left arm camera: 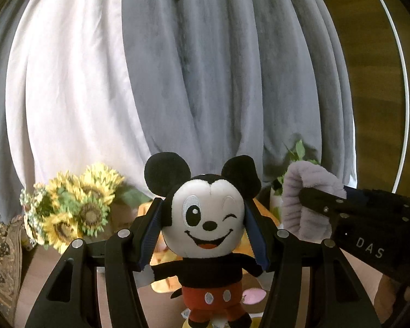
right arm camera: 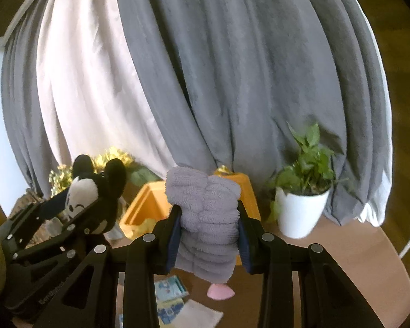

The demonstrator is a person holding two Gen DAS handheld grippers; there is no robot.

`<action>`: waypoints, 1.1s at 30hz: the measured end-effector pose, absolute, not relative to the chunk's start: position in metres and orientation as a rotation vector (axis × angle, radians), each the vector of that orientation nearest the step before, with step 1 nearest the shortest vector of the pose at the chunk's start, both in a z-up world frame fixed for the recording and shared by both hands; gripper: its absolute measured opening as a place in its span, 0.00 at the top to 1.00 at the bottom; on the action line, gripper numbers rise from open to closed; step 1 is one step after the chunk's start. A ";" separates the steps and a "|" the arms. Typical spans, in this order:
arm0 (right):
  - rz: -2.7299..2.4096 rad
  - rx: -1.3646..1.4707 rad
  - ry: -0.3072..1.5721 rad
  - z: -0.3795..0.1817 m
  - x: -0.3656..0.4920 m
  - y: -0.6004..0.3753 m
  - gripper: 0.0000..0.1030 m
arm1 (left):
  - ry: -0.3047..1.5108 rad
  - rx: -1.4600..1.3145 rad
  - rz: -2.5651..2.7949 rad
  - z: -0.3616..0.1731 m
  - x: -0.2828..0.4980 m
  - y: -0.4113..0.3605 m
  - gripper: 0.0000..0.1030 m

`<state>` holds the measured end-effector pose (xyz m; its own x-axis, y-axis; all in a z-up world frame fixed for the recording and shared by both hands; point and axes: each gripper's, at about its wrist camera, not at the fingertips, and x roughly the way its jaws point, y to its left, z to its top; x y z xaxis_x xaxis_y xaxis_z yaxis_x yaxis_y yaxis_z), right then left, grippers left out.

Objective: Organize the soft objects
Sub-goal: 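Lift the Mickey plush and towel and carry them over the orange crate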

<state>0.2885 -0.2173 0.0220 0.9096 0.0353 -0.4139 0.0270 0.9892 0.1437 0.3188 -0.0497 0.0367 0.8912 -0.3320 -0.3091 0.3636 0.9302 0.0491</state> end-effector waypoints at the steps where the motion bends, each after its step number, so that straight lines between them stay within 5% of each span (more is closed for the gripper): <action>1: 0.007 0.147 0.423 0.024 0.291 -0.218 0.64 | 0.299 0.103 -0.366 0.040 0.322 -0.050 0.45; 33: 0.047 0.087 0.459 0.022 0.439 -0.221 0.64 | 0.287 0.123 -0.315 0.040 0.469 -0.066 0.44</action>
<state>0.4386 -0.2211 0.0221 0.8954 0.0649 -0.4404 -0.0255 0.9952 0.0948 0.4687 -0.0655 0.0400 0.9106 -0.2874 -0.2972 0.3222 0.9437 0.0745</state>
